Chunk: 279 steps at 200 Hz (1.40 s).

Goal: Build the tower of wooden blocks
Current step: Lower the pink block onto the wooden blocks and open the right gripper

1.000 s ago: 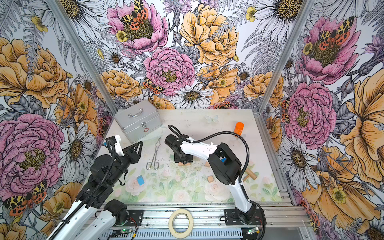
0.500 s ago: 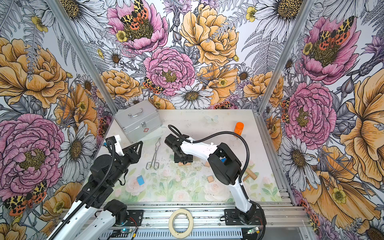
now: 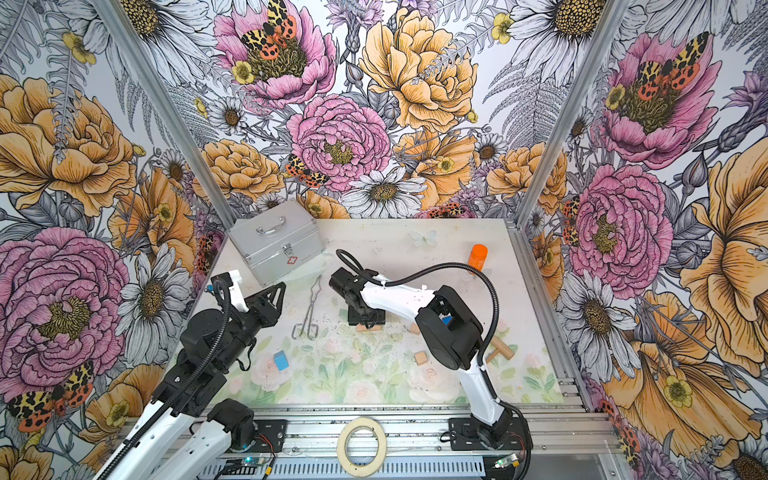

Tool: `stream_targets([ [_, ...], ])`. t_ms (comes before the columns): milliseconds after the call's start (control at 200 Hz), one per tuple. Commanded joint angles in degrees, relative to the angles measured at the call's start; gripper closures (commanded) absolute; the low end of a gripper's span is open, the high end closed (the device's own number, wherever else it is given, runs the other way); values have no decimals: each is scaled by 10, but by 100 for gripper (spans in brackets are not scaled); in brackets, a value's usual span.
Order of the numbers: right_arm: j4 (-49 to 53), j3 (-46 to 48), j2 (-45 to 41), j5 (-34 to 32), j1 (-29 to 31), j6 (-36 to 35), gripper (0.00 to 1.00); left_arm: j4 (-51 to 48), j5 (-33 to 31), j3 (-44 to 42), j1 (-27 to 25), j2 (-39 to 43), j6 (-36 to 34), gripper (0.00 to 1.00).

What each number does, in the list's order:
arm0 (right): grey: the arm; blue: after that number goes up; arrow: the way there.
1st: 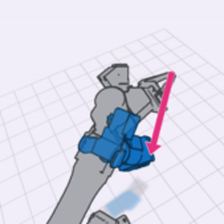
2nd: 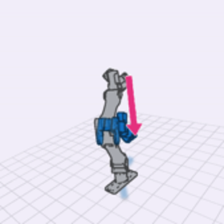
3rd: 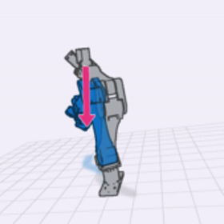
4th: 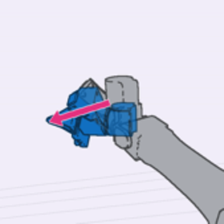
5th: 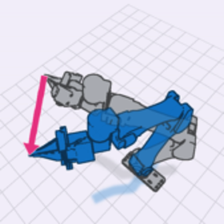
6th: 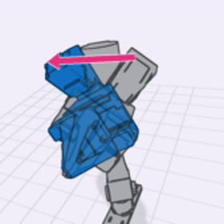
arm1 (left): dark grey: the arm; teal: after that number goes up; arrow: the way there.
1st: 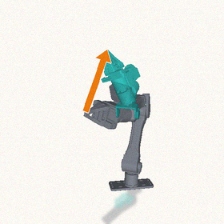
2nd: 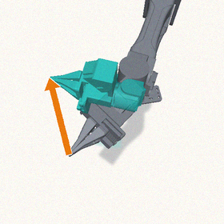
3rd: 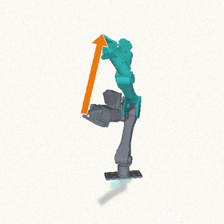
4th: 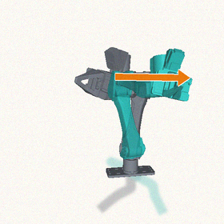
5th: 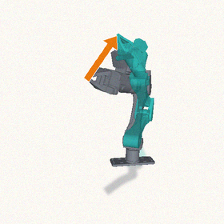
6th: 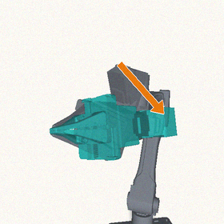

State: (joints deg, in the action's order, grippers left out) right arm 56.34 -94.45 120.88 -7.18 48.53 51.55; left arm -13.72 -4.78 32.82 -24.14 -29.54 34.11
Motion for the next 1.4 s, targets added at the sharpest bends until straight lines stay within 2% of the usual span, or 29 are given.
stream_targets([
  [0, -11, -12, 11, 3, 3, 8, 100, -3, -9, -7, -3, -2, -10, 61],
  [395, -13, -10, 15, 9, 2, 5, 99, -2, -8, -7, -3, -2, -10, 61],
  [706, -13, -10, 16, 8, 1, 5, 84, -2, -8, -7, -3, -3, -10, 61],
  [1001, -13, -9, 16, 8, -1, 3, 64, -3, -8, -7, -3, -2, -10, 61],
  [1391, -13, -7, 15, 8, -2, 3, 48, -3, -9, -8, -3, -3, -10, 61],
])
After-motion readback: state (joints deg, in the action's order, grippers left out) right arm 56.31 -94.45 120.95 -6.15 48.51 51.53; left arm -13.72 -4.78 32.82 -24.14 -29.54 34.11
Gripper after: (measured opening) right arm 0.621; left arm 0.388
